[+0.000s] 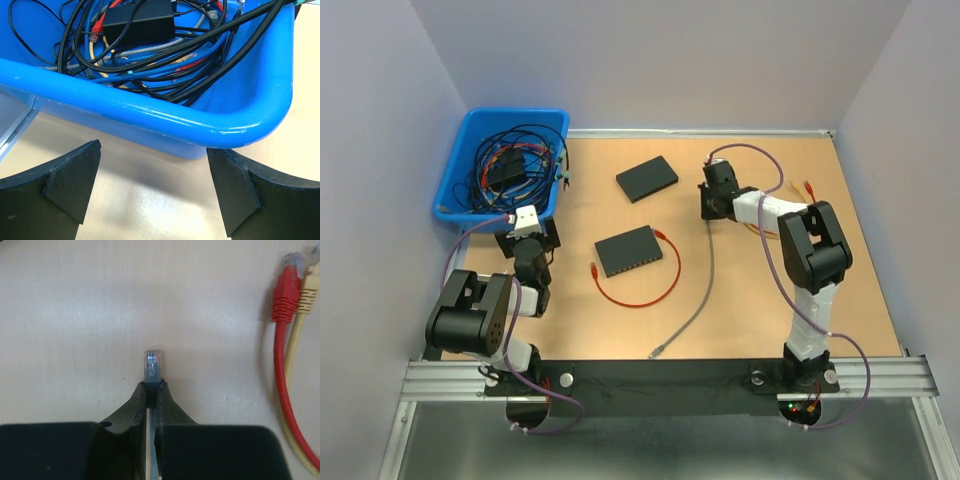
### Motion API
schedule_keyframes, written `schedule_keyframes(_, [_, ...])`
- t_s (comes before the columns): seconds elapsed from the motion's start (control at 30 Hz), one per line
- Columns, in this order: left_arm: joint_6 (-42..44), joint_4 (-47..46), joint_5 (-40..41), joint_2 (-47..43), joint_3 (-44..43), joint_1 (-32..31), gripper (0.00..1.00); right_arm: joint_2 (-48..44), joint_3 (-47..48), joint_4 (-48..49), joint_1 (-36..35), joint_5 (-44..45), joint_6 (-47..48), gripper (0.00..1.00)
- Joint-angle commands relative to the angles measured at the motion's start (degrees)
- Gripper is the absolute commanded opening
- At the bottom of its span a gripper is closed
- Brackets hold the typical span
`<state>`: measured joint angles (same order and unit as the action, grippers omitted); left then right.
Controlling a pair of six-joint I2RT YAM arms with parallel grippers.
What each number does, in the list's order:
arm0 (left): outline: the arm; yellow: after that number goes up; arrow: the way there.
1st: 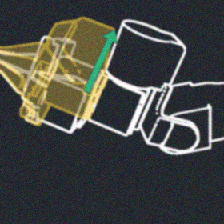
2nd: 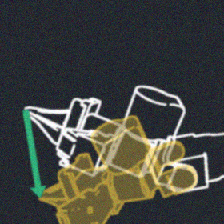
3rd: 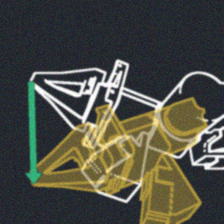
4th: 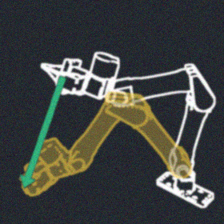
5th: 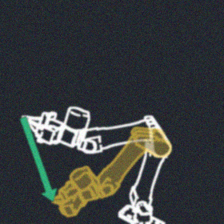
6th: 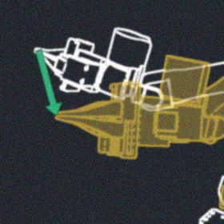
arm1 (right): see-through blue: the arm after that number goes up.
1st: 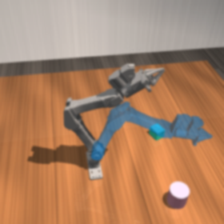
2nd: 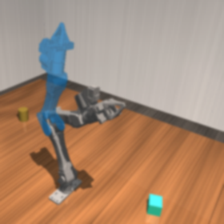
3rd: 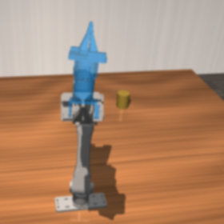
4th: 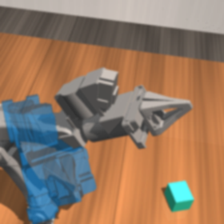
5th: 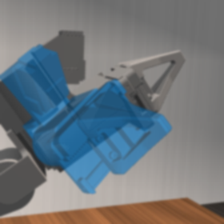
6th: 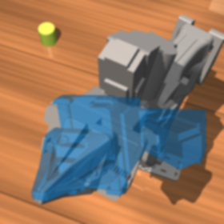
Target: Insert the plug into the switch port
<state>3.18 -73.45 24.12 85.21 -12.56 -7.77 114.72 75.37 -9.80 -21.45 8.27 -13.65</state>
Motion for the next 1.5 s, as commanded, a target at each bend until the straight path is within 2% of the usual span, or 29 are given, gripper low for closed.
schedule_keyframes(0.0, [0.60,-19.19,1.11,-1.01,0.08,0.12,0.99,-4.49,-2.68,-1.89,-0.78,-7.03,2.84,0.01])
schedule_keyframes(0.13, [0.69,-19.27,1.10,-1.01,-0.01,0.12,0.99,-12.48,-5.23,-1.18,-0.78,-15.64,4.60,0.00])
schedule_keyframes(0.27, [0.60,-19.27,1.10,-0.92,0.08,0.12,0.99,-24.24,-13.21,4.34,-1.31,-31.77,4.60,0.01])
schedule_keyframes(0.47, [0.69,-19.27,1.10,-1.01,0.08,0.12,0.99,-33.76,-20.43,11.10,-4.65,-46.82,2.93,0.01])
schedule_keyframes(0.57, [0.69,-19.27,1.02,-1.01,0.08,0.12,0.99,-36.40,-21.58,12.17,-7.11,-50.97,2.14,0.01])
schedule_keyframes(1.13, [0.69,-19.27,1.02,-1.01,-0.10,0.12,0.99,-41.15,-20.36,13.32,-17.82,-64.78,-3.22,0.01])
schedule_keyframes(1.37, [0.60,-19.19,1.11,-1.01,-0.01,0.12,0.99,-43.17,-20.44,13.14,-21.96,-65.93,-5.25,0.00])
schedule_keyframes(1.47, [0.69,-19.27,1.02,-0.92,0.08,0.12,0.99,-43.70,-22.10,13.23,-22.58,-62.69,-5.60,0.00])
